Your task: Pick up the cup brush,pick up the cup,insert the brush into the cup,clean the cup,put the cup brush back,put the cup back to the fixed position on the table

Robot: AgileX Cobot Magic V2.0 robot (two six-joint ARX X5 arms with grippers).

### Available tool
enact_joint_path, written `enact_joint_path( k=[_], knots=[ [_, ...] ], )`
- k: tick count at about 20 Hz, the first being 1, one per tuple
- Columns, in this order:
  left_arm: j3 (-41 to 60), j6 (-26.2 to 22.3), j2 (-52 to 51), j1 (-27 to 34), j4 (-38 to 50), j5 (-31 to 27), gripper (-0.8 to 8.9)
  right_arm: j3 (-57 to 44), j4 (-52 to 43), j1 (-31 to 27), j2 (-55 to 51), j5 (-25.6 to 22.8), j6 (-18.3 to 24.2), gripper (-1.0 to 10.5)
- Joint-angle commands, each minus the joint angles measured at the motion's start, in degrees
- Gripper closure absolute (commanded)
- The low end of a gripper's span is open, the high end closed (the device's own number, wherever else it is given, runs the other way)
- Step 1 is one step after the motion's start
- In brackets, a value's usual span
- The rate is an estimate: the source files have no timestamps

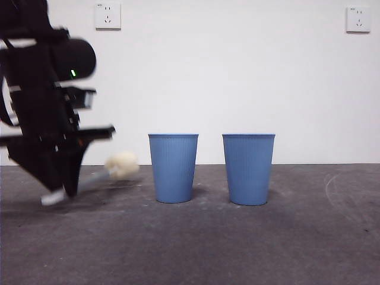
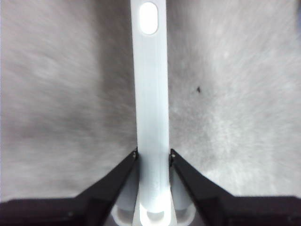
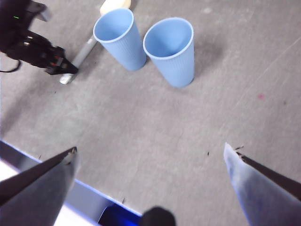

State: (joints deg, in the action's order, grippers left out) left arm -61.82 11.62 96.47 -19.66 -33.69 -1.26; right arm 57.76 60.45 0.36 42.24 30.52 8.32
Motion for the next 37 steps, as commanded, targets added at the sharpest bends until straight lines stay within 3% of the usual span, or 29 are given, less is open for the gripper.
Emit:
enact_joint_path(
  k=[1,4,9,13,15,22,26,32,37],
  knots=[
    [0.2,-3.7,-4.8,1.0,-0.6,0.2,8.22,0.3,-2.6,0.1,0.0,2.2,-0.6,3.8],
    [0.2,-7.4,-12.9,1.4,-3.5,2.0,8.22,0.2,-8.1,0.1,1.0,7.3,-1.9,3.8],
    [0.2,-8.9,-26.9,1.2,-8.3,8.0,8.22,-3.8,-17.3,0.6,4.6,8.5,-1.9,3.8],
    [0.2,-10.0,-36.0,1.2,-13.5,9.2,8.22,-14.1,-31.6,3.4,6.5,7.9,-6.1,3.8],
    [0.2,-10.8,-38.8,1.2,-16.7,9.2,8.22,-18.8,-38.8,6.3,7.6,4.6,-7.5,3.8],
    [0.2,-12.4,-41.7,1.2,-21.1,9.2,8.22,-33.3,-67.0,20.3,14.5,-15.1,-11.0,3.9],
    [0.2,-13.4,-41.7,1.2,-21.3,9.2,8.22,-37.9,-82.2,24.7,22.6,-24.0,-11.3,3.9],
    [0.2,-14.6,-41.7,1.2,-21.3,9.2,8.22,-39.0,-102.9,24.8,39.7,-25.5,-12.8,3.9],
    [0.2,-14.9,-41.7,1.2,-21.3,9.2,8.22,-37.7,-112.9,24.8,50.6,-25.5,-12.9,3.9]
  ],
)
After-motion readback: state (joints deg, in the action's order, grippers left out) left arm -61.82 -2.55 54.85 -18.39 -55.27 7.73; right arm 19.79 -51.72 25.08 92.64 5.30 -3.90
